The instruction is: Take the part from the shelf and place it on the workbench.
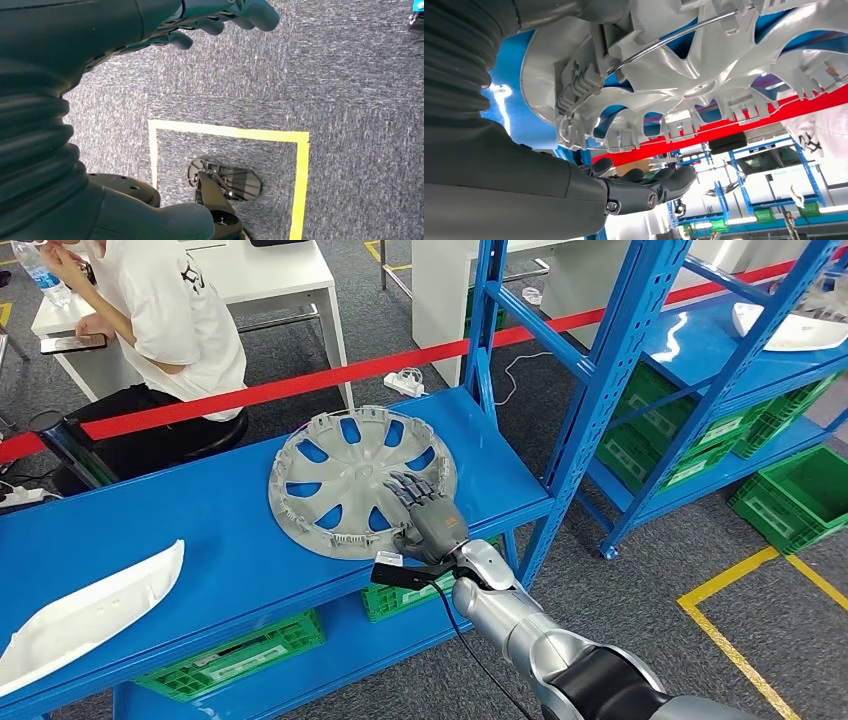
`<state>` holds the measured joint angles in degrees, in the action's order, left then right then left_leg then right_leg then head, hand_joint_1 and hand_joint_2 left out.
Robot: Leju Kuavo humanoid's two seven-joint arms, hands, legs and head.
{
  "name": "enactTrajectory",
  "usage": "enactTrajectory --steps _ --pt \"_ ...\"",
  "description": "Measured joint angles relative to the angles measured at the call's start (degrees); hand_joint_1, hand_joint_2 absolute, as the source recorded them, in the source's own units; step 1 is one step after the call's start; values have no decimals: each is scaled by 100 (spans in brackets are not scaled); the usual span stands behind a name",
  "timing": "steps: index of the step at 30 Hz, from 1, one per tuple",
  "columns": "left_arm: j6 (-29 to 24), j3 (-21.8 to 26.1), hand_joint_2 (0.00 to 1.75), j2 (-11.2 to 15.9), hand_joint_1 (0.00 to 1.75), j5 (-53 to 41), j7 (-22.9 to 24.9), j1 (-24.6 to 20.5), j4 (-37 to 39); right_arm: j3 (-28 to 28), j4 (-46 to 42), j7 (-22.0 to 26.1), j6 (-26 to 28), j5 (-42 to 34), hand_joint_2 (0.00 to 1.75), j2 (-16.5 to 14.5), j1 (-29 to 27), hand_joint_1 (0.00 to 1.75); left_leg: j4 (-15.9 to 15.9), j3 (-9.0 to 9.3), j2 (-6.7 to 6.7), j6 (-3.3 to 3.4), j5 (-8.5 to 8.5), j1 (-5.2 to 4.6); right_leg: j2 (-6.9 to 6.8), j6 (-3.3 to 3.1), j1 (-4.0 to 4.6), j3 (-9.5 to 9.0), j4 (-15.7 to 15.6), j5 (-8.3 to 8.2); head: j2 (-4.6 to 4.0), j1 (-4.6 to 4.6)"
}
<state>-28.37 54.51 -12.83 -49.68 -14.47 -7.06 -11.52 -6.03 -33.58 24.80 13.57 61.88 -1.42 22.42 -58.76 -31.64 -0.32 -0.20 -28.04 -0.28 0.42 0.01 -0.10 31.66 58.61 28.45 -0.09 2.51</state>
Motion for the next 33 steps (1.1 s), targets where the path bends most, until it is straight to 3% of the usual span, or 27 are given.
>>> enactTrajectory --steps 33 --pt "-1 -39 175 0 0 -81 61 -32 0 0 -4 -23 73 72 175 -3 -7 24 0 2 0 0 0 0 0 0 0 -1 0 0 0 0"
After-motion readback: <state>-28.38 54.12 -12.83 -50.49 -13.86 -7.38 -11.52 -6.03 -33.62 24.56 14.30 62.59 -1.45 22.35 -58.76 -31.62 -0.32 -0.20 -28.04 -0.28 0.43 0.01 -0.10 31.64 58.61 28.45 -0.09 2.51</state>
